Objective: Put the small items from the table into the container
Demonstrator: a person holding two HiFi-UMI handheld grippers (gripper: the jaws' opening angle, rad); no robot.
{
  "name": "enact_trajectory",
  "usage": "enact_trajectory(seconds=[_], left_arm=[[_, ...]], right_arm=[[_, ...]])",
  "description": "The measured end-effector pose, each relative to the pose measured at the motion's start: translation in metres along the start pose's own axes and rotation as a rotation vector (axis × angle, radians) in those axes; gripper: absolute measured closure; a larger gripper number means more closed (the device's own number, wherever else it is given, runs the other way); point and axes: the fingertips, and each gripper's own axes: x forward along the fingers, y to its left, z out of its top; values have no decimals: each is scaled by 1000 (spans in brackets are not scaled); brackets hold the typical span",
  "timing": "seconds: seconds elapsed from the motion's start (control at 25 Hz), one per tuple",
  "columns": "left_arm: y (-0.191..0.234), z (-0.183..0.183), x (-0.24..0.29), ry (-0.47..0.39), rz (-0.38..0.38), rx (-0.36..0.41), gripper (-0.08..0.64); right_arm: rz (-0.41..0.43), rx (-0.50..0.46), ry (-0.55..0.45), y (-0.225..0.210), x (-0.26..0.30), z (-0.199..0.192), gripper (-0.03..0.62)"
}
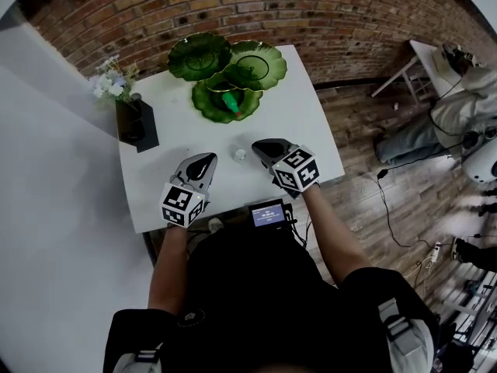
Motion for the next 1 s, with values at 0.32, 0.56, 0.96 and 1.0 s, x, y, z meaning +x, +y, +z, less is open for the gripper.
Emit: enact_trajectory(seconds=[0.32,0.56,0.96,1.0], left_arm=[[2,-4,-5,0,16,-11,551],[4,-9,-13,10,35,-21,551],[9,-18,-28,22,72,-53,551],[9,-19,-29,21,74,-59,551]], right_arm=[[20,-7,50,3,6,-9,557],[69,-6,102,11,15,-19,472],[117,-22,174,21,36,-34,379],[117,-27,182,21,39,-36,377]])
